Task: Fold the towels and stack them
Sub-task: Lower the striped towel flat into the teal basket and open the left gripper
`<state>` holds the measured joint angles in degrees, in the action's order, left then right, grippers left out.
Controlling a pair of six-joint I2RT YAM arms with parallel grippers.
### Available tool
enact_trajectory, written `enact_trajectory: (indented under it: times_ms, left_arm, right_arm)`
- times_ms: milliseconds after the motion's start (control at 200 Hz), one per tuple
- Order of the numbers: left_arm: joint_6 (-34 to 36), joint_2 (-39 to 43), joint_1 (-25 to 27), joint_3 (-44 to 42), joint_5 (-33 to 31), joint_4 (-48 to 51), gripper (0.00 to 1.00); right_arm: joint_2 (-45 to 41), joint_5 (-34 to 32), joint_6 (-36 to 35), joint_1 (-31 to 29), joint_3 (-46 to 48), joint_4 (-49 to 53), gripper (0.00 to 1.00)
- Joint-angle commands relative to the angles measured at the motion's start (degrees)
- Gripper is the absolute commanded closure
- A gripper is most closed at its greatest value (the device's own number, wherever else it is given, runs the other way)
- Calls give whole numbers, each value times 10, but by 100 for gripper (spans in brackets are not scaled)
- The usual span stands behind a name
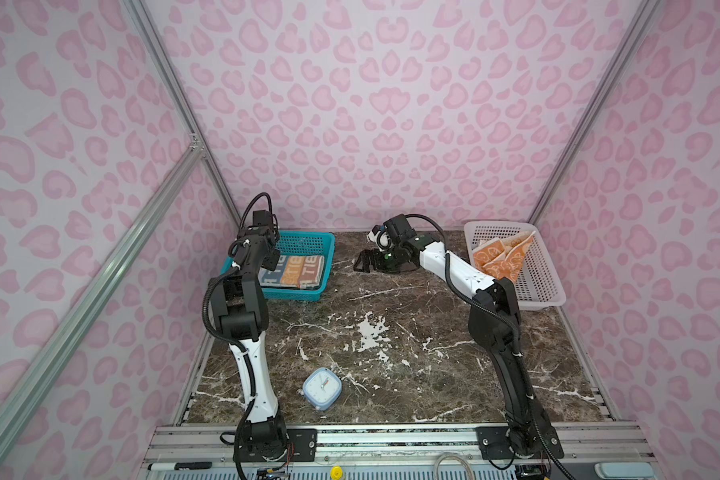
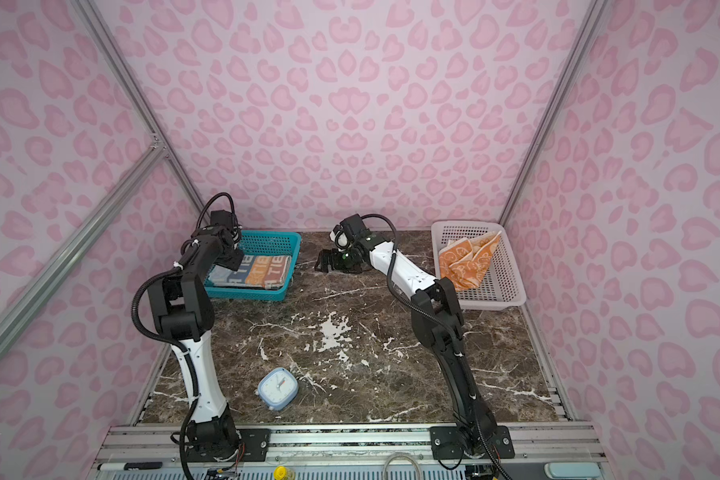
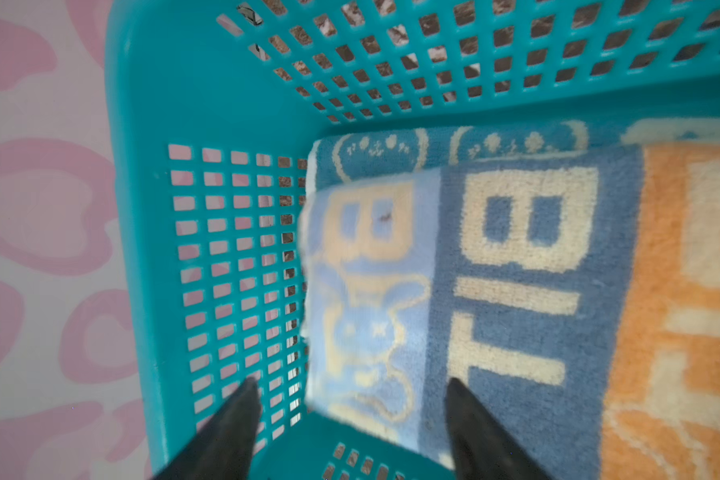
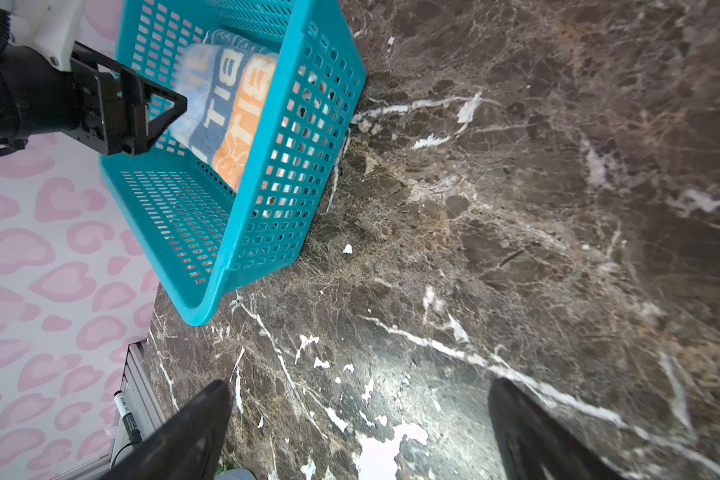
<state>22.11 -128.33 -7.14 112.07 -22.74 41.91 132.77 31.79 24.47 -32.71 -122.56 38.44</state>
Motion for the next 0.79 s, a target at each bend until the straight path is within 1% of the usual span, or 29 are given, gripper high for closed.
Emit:
enact_trajectory:
  times_ms: [0, 250, 400, 565, 790]
  left_arm:
    - [-12, 3, 0, 6, -2, -5, 2]
    - [-23, 13, 0, 7, 3, -8, 2]
    - [-35, 24, 0, 6, 22, -8, 2]
    - [-33, 28, 0, 5, 20, -9, 2]
    - [-38, 41, 4, 3, 36, -15, 2]
  right_arm:
    - [7, 3, -1, -1, -5, -7, 2]
    - [7, 2, -3, -1, -8, -3, 2]
    - [6, 2, -3, -2, -8, -2, 2]
    - [2, 0, -5, -1, -1, -4, 2]
    - [-4, 0, -4, -1, 5, -6, 2]
